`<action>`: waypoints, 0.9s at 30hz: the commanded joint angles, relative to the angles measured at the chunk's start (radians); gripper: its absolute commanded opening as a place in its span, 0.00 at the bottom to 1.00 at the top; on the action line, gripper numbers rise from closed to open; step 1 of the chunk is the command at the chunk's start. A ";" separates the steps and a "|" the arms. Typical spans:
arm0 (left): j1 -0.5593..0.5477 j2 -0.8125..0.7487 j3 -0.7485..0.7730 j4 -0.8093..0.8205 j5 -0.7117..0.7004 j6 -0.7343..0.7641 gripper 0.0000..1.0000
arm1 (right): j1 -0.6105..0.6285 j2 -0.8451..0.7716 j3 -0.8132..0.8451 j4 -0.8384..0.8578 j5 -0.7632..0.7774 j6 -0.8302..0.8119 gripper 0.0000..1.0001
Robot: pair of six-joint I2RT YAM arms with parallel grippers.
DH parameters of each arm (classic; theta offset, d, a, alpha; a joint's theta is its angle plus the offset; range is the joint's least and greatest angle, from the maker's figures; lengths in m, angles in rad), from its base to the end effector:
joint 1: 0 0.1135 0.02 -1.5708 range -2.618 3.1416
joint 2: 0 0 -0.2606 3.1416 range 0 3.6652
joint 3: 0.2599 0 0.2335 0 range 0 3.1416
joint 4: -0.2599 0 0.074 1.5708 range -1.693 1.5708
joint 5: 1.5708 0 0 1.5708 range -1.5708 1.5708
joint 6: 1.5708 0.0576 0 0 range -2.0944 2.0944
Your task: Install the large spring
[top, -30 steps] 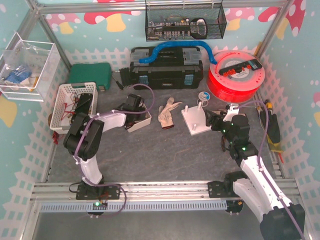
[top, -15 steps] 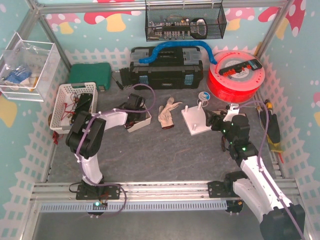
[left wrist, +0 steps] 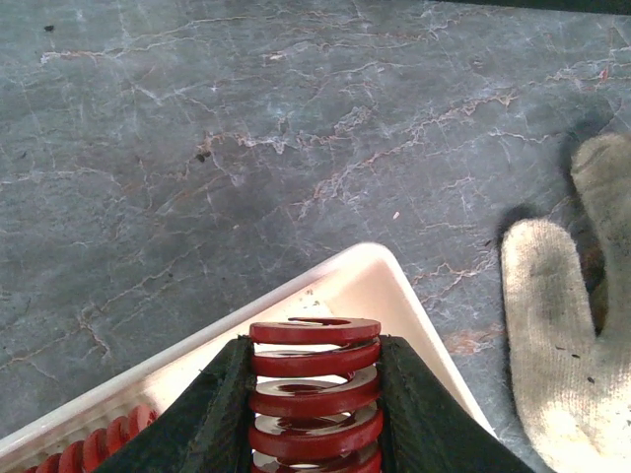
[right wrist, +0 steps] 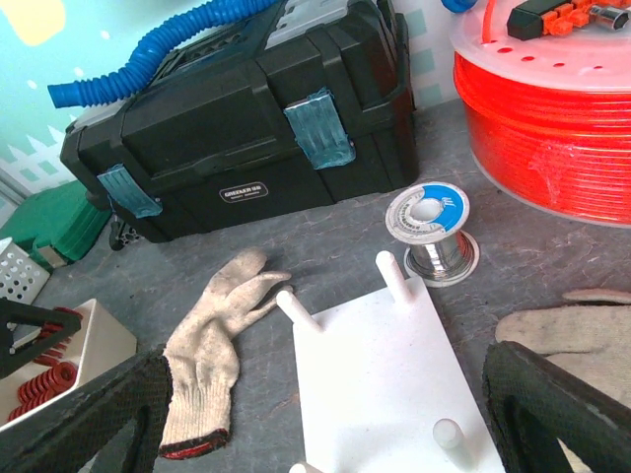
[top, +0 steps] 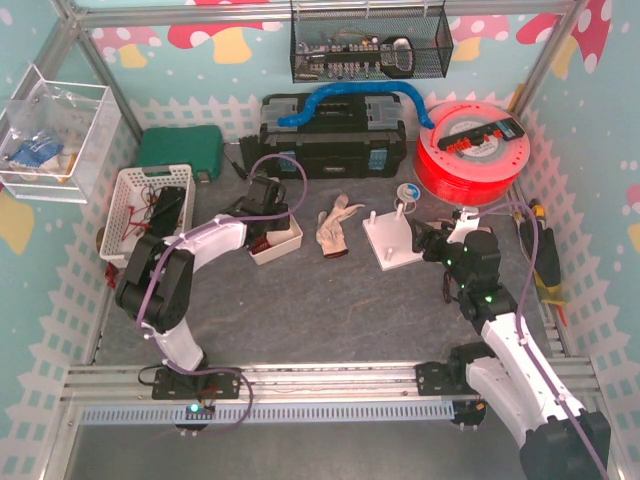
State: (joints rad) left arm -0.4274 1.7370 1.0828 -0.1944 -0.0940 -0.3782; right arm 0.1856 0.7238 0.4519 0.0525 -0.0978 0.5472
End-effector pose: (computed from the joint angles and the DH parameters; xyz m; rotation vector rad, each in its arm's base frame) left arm 0.3349 -0.1466 0.1823 0.0166 2.4304 -0.2546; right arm 0.1822 0.0399 0.2547 0.2584 1.8127 0.6090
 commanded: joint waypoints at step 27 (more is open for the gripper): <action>-0.363 -0.557 -0.633 1.005 0.051 0.519 0.06 | 0.322 0.309 0.339 -0.141 -0.311 -0.093 0.75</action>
State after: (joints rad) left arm -0.7403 1.2388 0.5434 0.5251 -0.0662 0.0116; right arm 0.4179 0.9653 0.7193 -0.0334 -0.3618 0.4755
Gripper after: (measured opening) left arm 0.309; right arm 0.767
